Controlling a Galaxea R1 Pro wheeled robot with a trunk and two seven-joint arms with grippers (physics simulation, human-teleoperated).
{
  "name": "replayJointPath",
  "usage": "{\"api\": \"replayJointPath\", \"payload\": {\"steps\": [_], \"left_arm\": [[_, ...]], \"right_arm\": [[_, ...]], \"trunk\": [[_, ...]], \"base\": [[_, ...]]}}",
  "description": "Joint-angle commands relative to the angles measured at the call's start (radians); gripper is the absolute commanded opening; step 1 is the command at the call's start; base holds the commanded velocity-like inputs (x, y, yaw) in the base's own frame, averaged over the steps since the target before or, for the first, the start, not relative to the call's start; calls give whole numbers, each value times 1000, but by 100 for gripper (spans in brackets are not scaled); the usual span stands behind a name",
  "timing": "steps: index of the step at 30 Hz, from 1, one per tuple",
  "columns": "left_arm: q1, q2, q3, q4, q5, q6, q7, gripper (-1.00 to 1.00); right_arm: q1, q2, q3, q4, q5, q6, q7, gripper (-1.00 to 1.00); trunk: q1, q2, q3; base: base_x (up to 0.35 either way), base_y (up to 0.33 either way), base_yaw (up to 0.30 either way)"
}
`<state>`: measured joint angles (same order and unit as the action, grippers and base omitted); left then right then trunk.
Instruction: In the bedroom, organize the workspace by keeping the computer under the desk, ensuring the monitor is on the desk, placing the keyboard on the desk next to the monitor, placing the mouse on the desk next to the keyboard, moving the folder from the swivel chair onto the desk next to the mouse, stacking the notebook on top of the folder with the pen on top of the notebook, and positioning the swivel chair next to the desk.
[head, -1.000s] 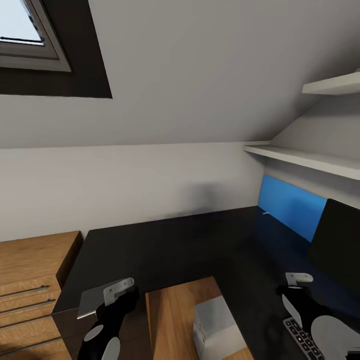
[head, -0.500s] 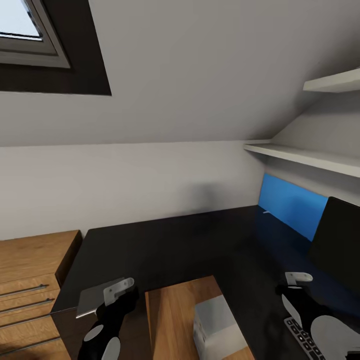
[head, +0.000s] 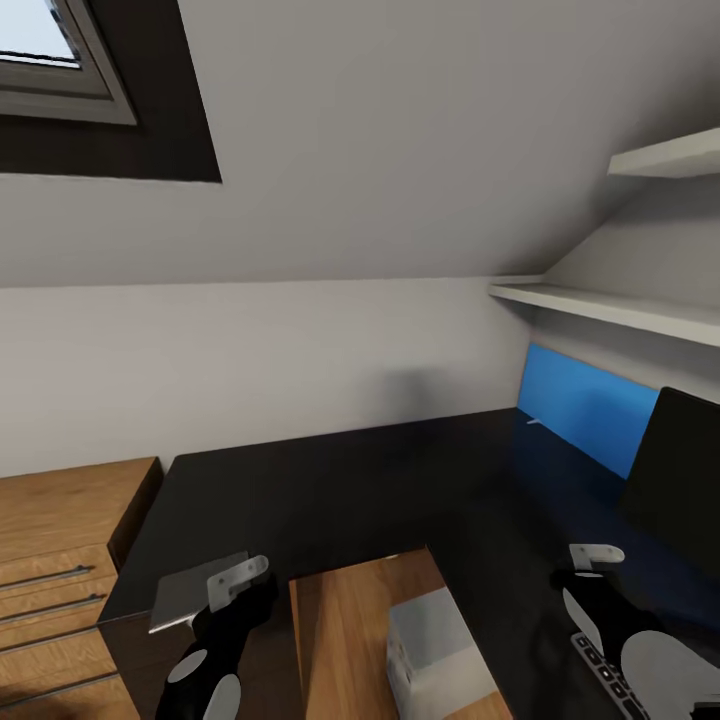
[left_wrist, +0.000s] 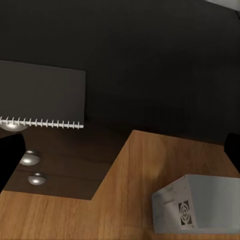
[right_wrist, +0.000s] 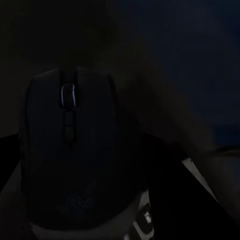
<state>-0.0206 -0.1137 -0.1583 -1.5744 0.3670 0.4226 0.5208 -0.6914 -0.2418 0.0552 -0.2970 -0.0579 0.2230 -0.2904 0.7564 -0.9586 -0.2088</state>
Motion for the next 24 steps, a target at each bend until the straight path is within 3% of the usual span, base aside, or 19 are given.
{"api": "replayJointPath", "payload": {"steps": [1, 11, 24], "left_arm": [[-1, 0, -1, -1, 9, 2, 8, 100], [-1, -1, -1, 1, 10, 2, 8, 100], [-1, 5, -64, 30, 8, 2, 8, 100]], "right_arm": [[0, -1, 6, -2, -10, 6, -6, -100], [0, -1, 7, -2, -10, 3, -6, -100], [0, 0, 8, -1, -10, -8, -6, -100]], "trunk": [[4, -8, -5], [42, -78, -36], [42, -78, -36]], "base": [[0, 0, 0], [0, 0, 0], [59, 0, 0]]}}
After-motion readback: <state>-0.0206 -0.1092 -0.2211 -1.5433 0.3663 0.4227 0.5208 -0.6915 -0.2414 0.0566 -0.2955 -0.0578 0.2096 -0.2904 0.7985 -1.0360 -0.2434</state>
